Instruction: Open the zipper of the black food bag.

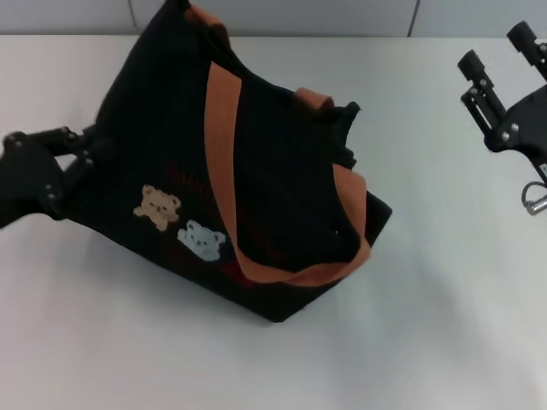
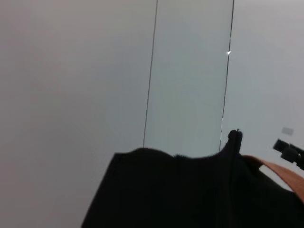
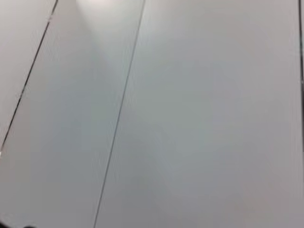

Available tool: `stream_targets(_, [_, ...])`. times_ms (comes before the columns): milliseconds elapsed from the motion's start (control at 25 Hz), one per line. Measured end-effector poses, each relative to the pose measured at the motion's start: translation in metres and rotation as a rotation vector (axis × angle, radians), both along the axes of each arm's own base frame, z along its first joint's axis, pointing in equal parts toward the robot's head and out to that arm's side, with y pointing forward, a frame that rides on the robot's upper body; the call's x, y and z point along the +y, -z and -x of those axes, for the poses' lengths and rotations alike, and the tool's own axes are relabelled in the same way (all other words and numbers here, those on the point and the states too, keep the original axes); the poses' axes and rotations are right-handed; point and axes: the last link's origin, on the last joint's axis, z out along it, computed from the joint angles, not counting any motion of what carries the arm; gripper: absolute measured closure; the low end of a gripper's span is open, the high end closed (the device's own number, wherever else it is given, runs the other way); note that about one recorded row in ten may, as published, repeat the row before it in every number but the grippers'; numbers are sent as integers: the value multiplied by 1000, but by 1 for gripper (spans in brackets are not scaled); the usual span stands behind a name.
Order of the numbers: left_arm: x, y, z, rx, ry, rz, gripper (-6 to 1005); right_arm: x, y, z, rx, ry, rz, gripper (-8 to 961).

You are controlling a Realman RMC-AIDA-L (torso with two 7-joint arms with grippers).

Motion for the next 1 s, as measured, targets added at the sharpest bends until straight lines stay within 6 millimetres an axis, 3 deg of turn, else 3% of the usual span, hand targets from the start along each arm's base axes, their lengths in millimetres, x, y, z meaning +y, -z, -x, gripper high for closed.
stream_targets(40, [-1,12,-2,-12,-16,20,913,2,-1,0,14,11,4,510])
stream_targets(160, [-2,25,-4,-24,-20,29,915,5,-2,-2,19,31,-1,432])
stream_targets(400, [-2,53,-19,-115,2,54,747,9,1,-4,39,66,21,205])
stream_targets(480, [0,55,-23,-137,9,34,662,9,0,-4,54,68,29,203])
stream_targets(600, [-1,46,-20,-170,-3,1,534,7,-6,-6,117,69,50,199])
stream_targets(640, [-2,29,-13,-198,-38,4,471,6,-13,-9,172,63,76,199])
stream_targets(720, [-3,23,-11,-205,-46,11,346,5,-17,-11,196,55,93,200])
stream_targets(840, [-18,-8,-1,-200,-14,16,315,0,-35,-13,255,-16,242,196])
stream_targets(880, [-18,-8,-1,-200,-14,16,304,0,-35,-13,255,-16,242,192])
stream_targets(1000, [-30,-22,-1,-181,48,31,273,-9,-48,-5,223,-149,462,179])
